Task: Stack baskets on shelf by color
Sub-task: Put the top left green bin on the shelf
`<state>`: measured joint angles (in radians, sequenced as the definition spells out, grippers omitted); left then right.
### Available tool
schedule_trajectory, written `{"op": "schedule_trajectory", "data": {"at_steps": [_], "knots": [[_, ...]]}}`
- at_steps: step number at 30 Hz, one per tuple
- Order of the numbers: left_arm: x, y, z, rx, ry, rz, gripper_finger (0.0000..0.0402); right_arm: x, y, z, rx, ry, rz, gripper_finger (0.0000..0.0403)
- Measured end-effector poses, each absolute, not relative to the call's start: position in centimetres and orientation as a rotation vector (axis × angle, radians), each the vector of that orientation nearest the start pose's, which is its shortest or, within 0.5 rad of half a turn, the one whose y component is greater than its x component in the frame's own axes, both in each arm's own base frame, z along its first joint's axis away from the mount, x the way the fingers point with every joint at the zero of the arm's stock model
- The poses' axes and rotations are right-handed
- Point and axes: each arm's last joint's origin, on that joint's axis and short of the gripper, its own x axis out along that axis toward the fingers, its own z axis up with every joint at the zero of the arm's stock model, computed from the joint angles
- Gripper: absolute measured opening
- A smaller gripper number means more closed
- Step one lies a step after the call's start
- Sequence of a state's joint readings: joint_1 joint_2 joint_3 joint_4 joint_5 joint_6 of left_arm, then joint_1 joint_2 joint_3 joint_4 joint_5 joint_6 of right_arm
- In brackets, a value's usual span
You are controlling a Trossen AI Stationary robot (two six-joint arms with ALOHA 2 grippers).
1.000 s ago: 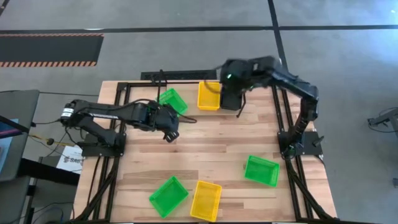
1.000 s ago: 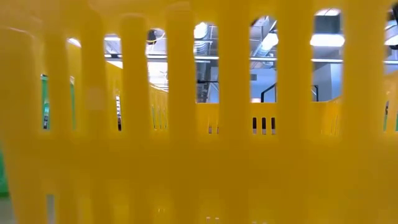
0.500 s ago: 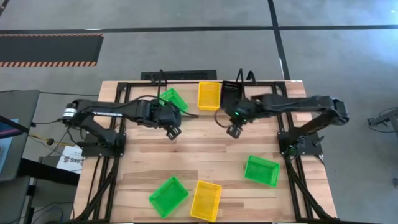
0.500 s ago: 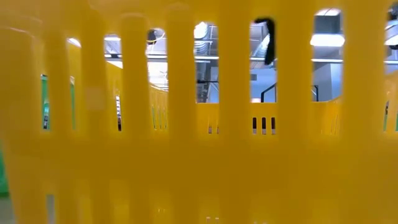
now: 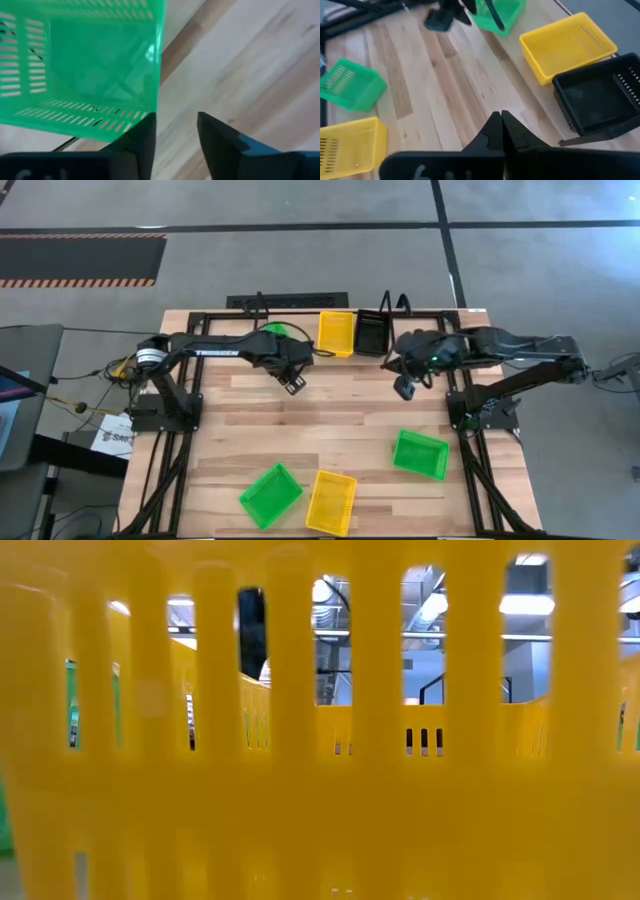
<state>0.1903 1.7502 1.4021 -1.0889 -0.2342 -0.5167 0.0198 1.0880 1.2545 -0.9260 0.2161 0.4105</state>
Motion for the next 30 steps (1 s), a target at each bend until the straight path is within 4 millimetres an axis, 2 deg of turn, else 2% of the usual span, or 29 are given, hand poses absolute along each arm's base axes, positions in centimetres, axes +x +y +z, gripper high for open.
{"op": "schedule_trajectory", "data": {"at_steps": [5, 10, 14, 21, 30], "knots": [[32.7, 7.6, 23.2, -0.500, 1.353, 0.661, 0.0173, 18.6, -0.2, 37.9, 0.287, 0.667, -0.323, 0.0000], [32.6, 8.1, 23.1, -0.564, 1.343, 0.673, 0.0185, 18.3, -0.3, 38.0, 0.267, 0.665, -0.315, 0.0000], [32.8, 8.1, 23.6, -0.474, 1.347, 0.641, 0.0180, 18.4, -0.3, 37.9, 0.243, 0.671, -0.305, 0.0000], [33.8, 7.7, 25.8, -0.316, 1.291, 0.594, 0.0152, 18.3, -0.2, 37.9, 0.240, 0.674, -0.302, 0.0001], [33.4, 8.2, 25.6, -0.296, 1.340, 0.615, 0.0144, 18.3, -0.2, 38.0, 0.236, 0.673, -0.298, 0.0001]]}}
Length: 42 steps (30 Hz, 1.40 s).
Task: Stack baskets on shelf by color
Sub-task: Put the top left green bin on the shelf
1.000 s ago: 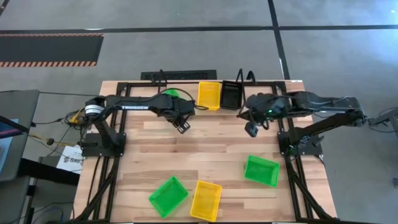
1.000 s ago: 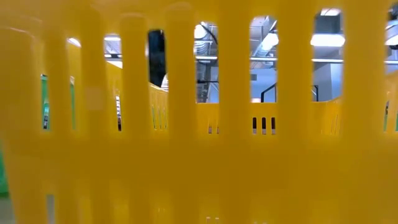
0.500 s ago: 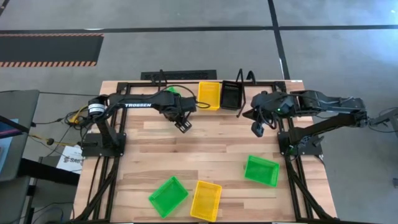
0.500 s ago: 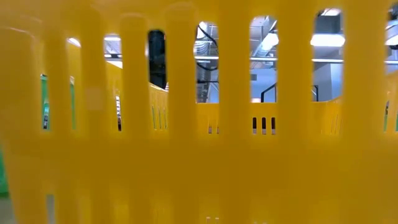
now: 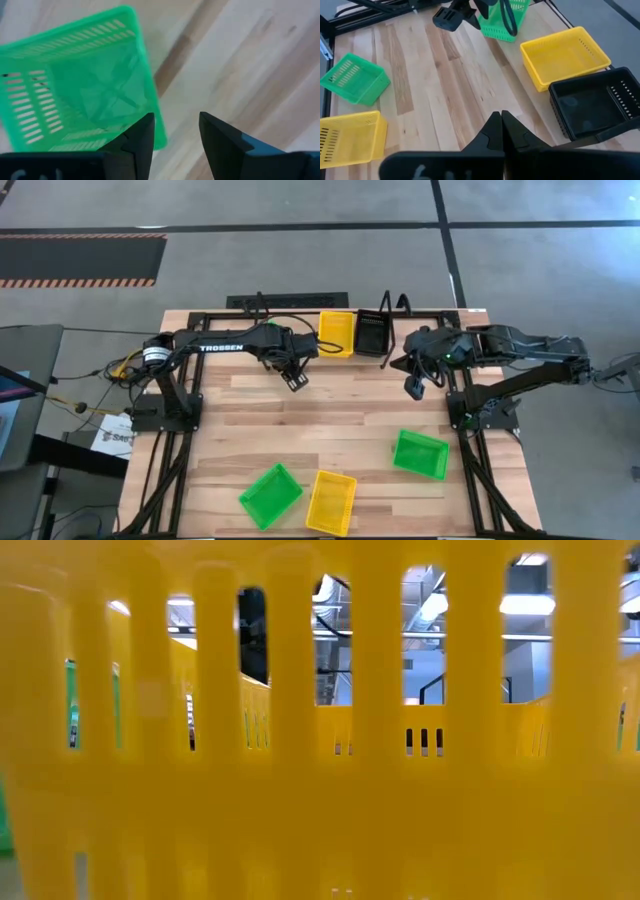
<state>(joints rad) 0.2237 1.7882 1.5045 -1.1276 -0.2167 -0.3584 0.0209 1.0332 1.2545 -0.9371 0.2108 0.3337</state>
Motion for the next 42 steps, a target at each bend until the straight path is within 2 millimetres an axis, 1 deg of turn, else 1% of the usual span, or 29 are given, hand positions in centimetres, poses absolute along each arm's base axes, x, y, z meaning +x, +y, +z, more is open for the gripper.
{"op": "schedule_trajectory", "data": {"at_steps": [5, 14, 18, 22, 27, 29, 30, 33, 34, 38, 42], "knots": [[33.0, 8.6, 25.1, -0.300, 1.371, 0.631, 0.0144, 18.3, -0.2, 38.0, 0.234, 0.673, -0.297, 0.0001], [33.2, 8.8, 24.9, -0.300, 1.361, 0.626, 0.0144, 18.4, -0.2, 38.0, 0.221, 0.665, -0.289, 0.0001], [33.8, 9.1, 23.3, -0.288, 1.410, 0.615, 0.0144, 18.4, -0.2, 38.0, 0.218, 0.664, -0.286, 0.0001], [34.5, 9.3, 21.3, -0.272, 1.479, 0.593, 0.0144, 18.5, 0.1, 38.1, 0.214, 0.658, -0.269, 0.0001], [34.7, 9.2, 20.7, -0.247, 1.496, 0.590, 0.0138, 18.4, 0.3, 38.1, 0.211, 0.660, -0.261, 0.0001], [34.7, 9.1, 20.8, -0.214, 1.502, 0.589, 0.0117, 18.4, 0.3, 38.1, 0.211, 0.660, -0.261, 0.0001], [34.8, 9.0, 21.1, -0.192, 1.511, 0.582, 0.0100, 18.4, 0.3, 38.1, 0.211, 0.660, -0.262, 0.0001], [35.2, 8.6, 22.2, -0.107, 1.507, 0.536, 0.0029, 18.4, 0.3, 38.1, 0.211, 0.660, -0.262, 0.0001], [35.5, 8.5, 22.4, -0.077, 1.498, 0.526, 0.0015, 18.4, 0.3, 38.1, 0.211, 0.660, -0.262, 0.0001], [36.5, 7.8, 24.4, 0.059, 1.440, 0.509, 0.0004, 18.5, 0.3, 38.1, 0.213, 0.659, -0.262, 0.0001], [37.0, 7.6, 25.9, 0.113, 1.404, 0.474, 0.0001, 18.6, 0.3, 38.2, 0.234, 0.640, -0.267, 0.0001]]}}
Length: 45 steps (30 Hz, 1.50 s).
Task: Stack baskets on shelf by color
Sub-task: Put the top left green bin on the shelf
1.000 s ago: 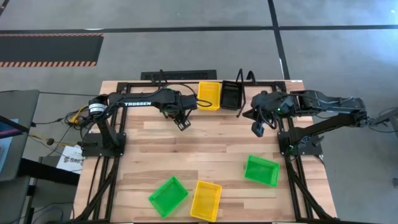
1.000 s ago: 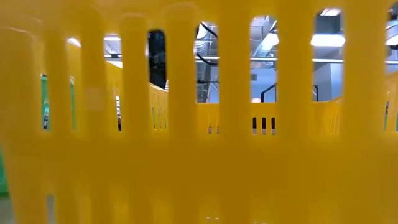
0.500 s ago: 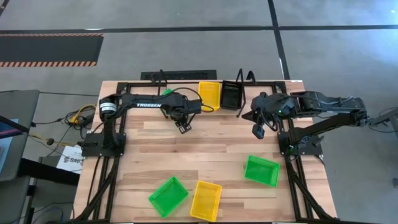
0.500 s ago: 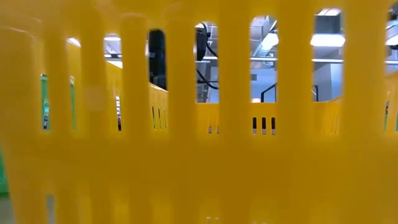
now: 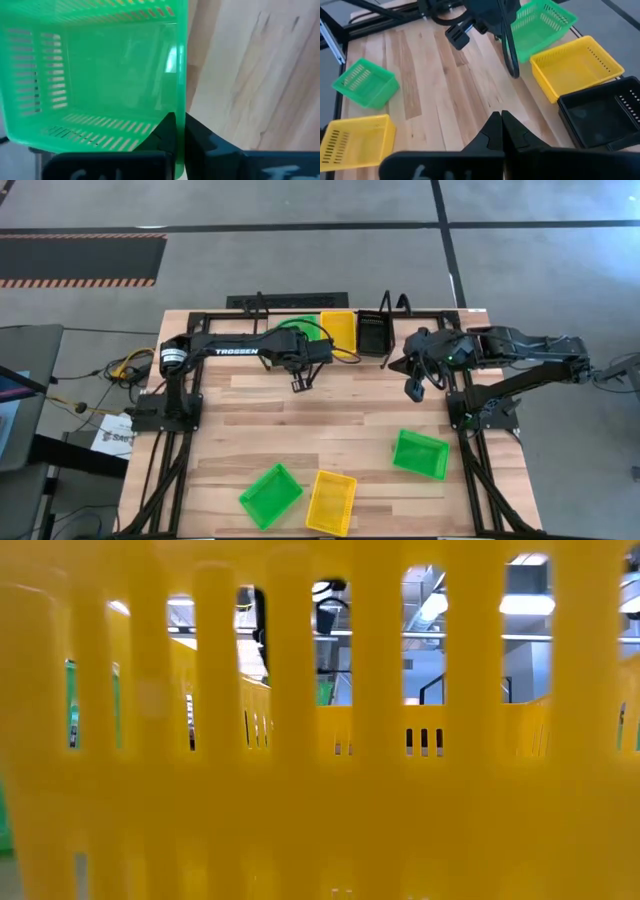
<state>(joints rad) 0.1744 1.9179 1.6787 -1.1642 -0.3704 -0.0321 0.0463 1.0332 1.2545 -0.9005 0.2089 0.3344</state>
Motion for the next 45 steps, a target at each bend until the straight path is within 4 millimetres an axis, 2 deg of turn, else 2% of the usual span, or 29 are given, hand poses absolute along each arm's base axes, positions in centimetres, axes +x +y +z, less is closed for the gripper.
{"op": "schedule_trajectory", "data": {"at_steps": [5, 12, 16, 29, 38, 45], "knots": [[36.5, 8.8, 26.1, 0.144, 1.453, 0.459, 0.0000, 18.6, 0.3, 38.3, 0.248, 0.633, -0.270, 0.0001], [35.4, 10.5, 24.6, 0.138, 1.529, 0.421, 0.0000, 18.6, 0.3, 38.3, 0.268, 0.620, -0.275, 0.0001], [35.3, 11.3, 24.5, 0.145, 1.526, 0.419, 0.0000, 18.7, 0.3, 38.4, 0.270, 0.615, -0.275, 0.0001], [35.0, 12.8, 24.5, 0.079, 1.508, 0.363, 0.0000, 18.7, 0.3, 38.4, 0.270, 0.615, -0.276, 0.0001], [35.0, 12.9, 24.5, 0.070, 1.498, 0.339, 0.0000, 18.7, 0.3, 38.4, 0.267, 0.616, -0.275, 0.0001], [33.8, 12.9, 21.4, 0.021, 1.566, 0.326, 0.0000, 18.7, 0.9, 38.4, 0.251, 0.620, -0.238, 0.0001]]}}
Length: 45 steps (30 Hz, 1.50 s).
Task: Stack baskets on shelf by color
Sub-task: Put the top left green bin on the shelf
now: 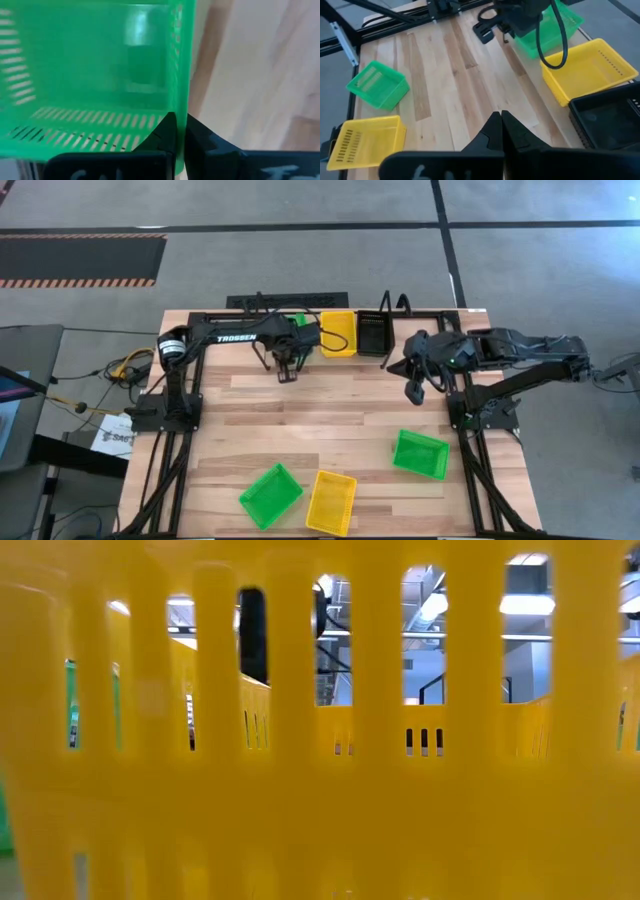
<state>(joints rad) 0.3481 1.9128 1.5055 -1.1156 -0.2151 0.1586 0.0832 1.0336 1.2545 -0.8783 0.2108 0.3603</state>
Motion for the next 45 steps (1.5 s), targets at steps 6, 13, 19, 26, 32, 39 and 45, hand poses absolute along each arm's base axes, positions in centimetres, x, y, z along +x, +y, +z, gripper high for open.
{"op": "schedule_trajectory", "data": {"at_steps": [6, 13, 19, 26, 32, 39, 45], "knots": [[33.6, 12.7, 20.9, 0.051, 1.587, 0.360, 0.0000, 18.7, 1.3, 38.4, 0.247, 0.621, -0.222, 0.0001], [33.7, 12.5, 21.2, 0.048, 1.589, 0.347, 0.0000, 18.7, 1.3, 38.4, 0.249, 0.618, -0.227, 0.0001], [34.7, 12.5, 23.1, 0.023, 1.515, 0.349, 0.0000, 18.7, 1.3, 38.4, 0.249, 0.616, -0.227, 0.0001], [34.7, 12.6, 24.0, 0.015, 1.518, 0.345, 0.0004, 18.7, 1.3, 38.4, 0.250, 0.617, -0.228, 0.0001], [34.3, 12.3, 23.9, -0.040, 1.558, 0.341, 0.0030, 18.7, 1.3, 38.4, 0.245, 0.619, -0.227, 0.0001], [34.3, 12.3, 23.9, -0.047, 1.554, 0.349, 0.0067, 18.6, 1.3, 38.4, 0.241, 0.624, -0.227, 0.0001], [34.3, 12.3, 23.9, -0.059, 1.552, 0.362, 0.0093, 18.6, 1.3, 38.4, 0.239, 0.625, -0.226, 0.0001]]}}
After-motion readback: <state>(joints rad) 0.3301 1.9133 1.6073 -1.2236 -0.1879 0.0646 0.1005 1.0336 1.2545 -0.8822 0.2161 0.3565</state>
